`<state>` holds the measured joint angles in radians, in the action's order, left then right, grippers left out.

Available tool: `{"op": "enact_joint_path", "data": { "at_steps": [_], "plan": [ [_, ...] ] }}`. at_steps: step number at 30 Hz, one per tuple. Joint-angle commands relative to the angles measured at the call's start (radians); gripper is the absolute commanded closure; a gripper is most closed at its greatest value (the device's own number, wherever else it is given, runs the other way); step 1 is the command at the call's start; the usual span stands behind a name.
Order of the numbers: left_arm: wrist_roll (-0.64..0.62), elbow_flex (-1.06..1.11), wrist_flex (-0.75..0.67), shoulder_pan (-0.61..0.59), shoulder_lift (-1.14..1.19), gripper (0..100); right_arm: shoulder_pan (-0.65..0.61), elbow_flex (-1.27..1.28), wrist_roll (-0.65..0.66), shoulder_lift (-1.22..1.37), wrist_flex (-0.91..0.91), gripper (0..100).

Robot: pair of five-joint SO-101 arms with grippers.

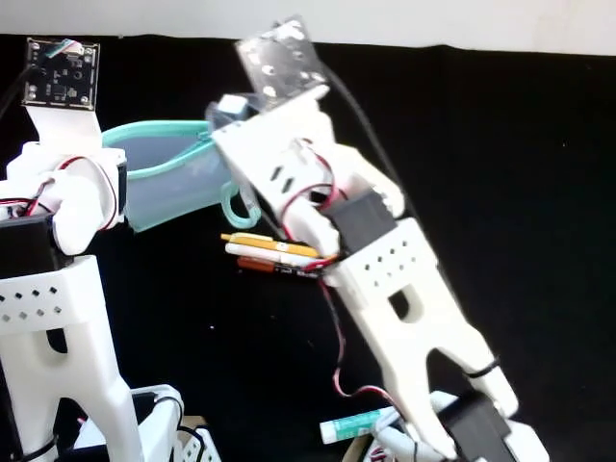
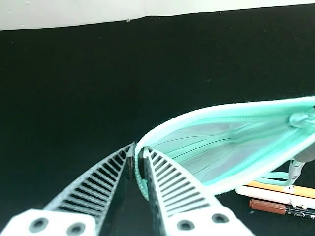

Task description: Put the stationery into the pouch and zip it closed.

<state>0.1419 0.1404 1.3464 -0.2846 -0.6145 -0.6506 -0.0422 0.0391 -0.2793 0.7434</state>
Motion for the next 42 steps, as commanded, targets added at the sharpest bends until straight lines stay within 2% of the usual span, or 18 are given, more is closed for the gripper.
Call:
{"op": "enact_joint_path", "data": {
  "at_steps": [1, 9, 17, 33, 42],
  "plan": [
    [-0.006, -0.001, 0.011, -0.005, -0.001, 99, -0.051, -0.151, -0.009, 0.059, -0.021, 99.1],
    [-0.006, -0.001, 0.011, -0.004, -0.001, 99, -0.071, -0.398, -0.009, 0.239, -0.016, 99.1],
    [-0.006, -0.001, 0.006, -0.008, 0.001, 99, -0.131, -0.565, -0.011, 0.372, 0.067, 99.1],
    [-0.006, -0.001, 0.000, -0.039, 0.001, 99, -0.137, -0.544, -0.012, 0.392, 0.183, 99.1],
    [-0.006, -0.004, 0.000, -0.085, 0.001, 99, -0.137, -0.440, -0.012, 0.394, 0.162, 99.1]
  ]
}}
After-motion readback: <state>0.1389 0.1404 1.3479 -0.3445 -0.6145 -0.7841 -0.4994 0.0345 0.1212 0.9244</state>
